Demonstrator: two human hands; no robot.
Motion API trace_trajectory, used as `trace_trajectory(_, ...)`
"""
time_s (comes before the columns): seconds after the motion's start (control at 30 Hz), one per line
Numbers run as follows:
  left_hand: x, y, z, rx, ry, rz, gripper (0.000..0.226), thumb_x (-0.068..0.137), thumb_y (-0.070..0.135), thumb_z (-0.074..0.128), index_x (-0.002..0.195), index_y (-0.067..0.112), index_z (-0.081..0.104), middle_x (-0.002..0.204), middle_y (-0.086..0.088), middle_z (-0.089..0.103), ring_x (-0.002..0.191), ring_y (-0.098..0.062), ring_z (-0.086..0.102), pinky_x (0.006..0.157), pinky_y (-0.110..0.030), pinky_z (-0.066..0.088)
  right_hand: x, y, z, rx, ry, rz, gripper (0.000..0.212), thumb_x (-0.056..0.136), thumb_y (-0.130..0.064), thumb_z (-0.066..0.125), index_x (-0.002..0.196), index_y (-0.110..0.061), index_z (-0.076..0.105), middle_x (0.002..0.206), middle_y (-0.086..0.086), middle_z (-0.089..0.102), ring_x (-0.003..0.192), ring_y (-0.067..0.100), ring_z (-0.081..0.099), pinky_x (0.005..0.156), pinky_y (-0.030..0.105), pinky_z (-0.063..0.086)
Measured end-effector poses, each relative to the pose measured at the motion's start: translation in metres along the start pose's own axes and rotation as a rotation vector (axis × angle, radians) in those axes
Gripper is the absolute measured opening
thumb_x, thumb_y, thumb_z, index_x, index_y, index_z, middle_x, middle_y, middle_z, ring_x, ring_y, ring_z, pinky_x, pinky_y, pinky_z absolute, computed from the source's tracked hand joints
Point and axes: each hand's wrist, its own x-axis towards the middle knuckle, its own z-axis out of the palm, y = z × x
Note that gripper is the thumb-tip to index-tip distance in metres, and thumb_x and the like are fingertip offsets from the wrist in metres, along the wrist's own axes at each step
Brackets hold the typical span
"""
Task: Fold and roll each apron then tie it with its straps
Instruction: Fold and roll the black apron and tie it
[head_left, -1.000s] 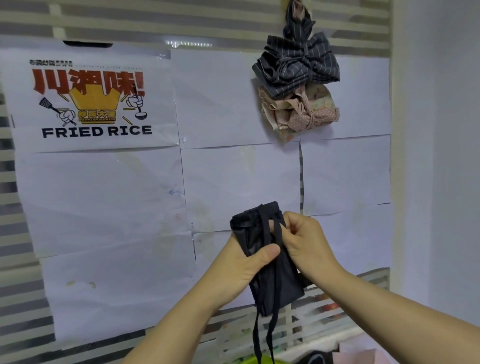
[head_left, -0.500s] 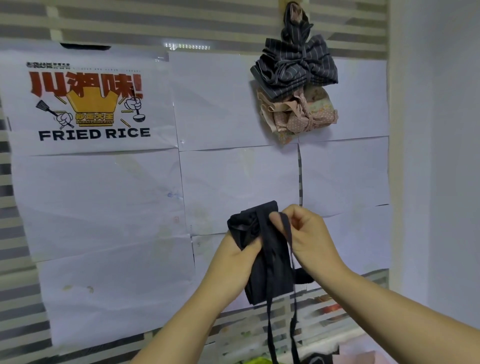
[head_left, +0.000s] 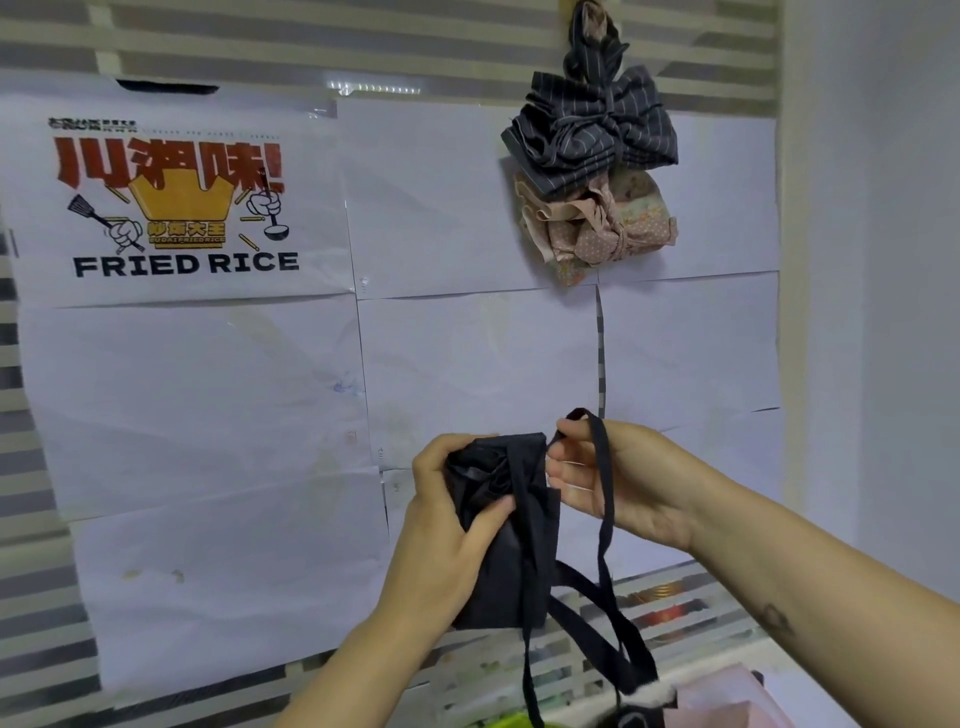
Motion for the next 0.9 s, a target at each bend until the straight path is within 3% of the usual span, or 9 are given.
trace_trajectory(0.1,0.001,-0.005,0.003,-0.011,0.034,0.019,0.055,0.086,-0.001,0.064,0.109,0.035,0.030,0.123,0.020,0.049,0.107,0.010,0.054,0.085,-0.005,0.041,-0.002,0.001,0.002,0.081,0.023,0.037,0.020,0.092,-0.013,0.056,0.075,-0.005,0.062,0.070,0.011,0.066,0.061,0.019,0.068,0.051,0.026,0.055)
trace_trajectory(0.23,0.003,-0.005,0.004,-0.075,0.052,-0.008,0.059,0.085,0.005,0.067,0.107,0.045,0.030,0.124,0.022,0.054,0.111,0.004,0.057,0.090,-0.014,0.046,-0.002,-0.001,0.002,0.073,0.018,0.040,0.020,0.094,-0.013,0.054,0.081,0.000,0.063,0.068,0.011,0.066,0.059,0.018,0.068,0.050,0.025,0.055)
trace_trajectory(0.33,0.005,-0.003,0.004,-0.103,0.048,-0.041,0.054,0.084,0.005,0.069,0.105,0.039,0.032,0.125,0.027,0.055,0.111,0.004,0.057,0.091,-0.016,0.047,-0.001,-0.003,0.000,0.029,-0.001,0.017,0.019,0.095,-0.013,0.053,0.091,0.003,0.062,0.072,0.012,0.068,0.052,0.014,0.061,0.050,0.022,0.054)
trace_trajectory(0.47,0.005,-0.001,0.005,-0.082,0.038,-0.060,0.050,0.083,0.010,0.071,0.104,0.038,0.035,0.126,0.033,0.053,0.109,0.008,0.057,0.091,-0.024,0.050,-0.005,-0.006,0.002,-0.253,-0.043,-0.141,0.016,0.095,-0.016,0.054,0.083,-0.007,0.059,0.082,0.010,0.069,0.056,0.014,0.052,0.059,0.024,0.047)
trace_trajectory(0.53,0.005,0.002,0.008,-0.067,0.031,-0.062,0.045,0.083,0.014,0.072,0.103,0.037,0.038,0.125,0.037,0.051,0.105,0.012,0.057,0.085,-0.017,0.049,-0.009,-0.008,0.006,-0.494,-0.083,-0.209,0.017,0.096,-0.018,0.052,0.082,-0.009,0.056,0.081,0.005,0.070,0.060,0.012,0.053,0.065,0.026,0.044)
trace_trajectory(0.63,0.005,0.005,0.010,-0.056,0.038,-0.087,0.037,0.084,0.022,0.072,0.101,0.034,0.041,0.120,0.042,0.050,0.097,0.016,0.057,0.074,-0.007,0.044,-0.013,-0.010,0.012,-0.751,-0.095,-0.284,0.016,0.093,-0.020,0.050,0.080,-0.012,0.052,0.069,0.002,0.057,0.060,0.010,0.044,0.068,0.027,0.037)
trace_trajectory(0.73,0.005,0.004,0.012,0.000,0.002,-0.116,0.042,0.087,0.009,0.067,0.101,0.041,0.044,0.112,0.033,0.059,0.091,0.014,0.058,0.068,-0.007,0.044,-0.014,-0.010,0.014,-0.724,-0.164,-0.302,0.012,0.089,-0.023,0.053,0.080,-0.017,0.049,0.072,0.002,0.055,0.066,0.011,0.041,0.068,0.023,0.035)
trace_trajectory(0.8,0.006,0.005,0.016,0.045,-0.042,-0.157,0.039,0.089,0.012,0.064,0.096,0.045,0.047,0.097,0.025,0.065,0.086,0.009,0.060,0.065,-0.007,0.044,-0.017,-0.010,0.017,-0.721,-0.235,-0.312,0.012,0.094,-0.017,0.052,0.084,-0.016,0.047,0.072,-0.002,0.064,0.068,0.010,0.053,0.070,0.020,0.040)
trace_trajectory(0.9,0.007,0.009,0.024,0.052,-0.111,-0.227,0.015,0.087,0.028,0.066,0.087,0.041,0.059,0.084,0.012,0.069,0.080,-0.004,0.065,0.066,-0.016,0.050,-0.014,-0.010,0.024,-0.778,-0.319,-0.358,0.007,0.095,-0.007,0.050,0.090,-0.012,0.049,0.088,0.005,0.074,0.095,0.016,0.069,0.087,0.032,0.050)
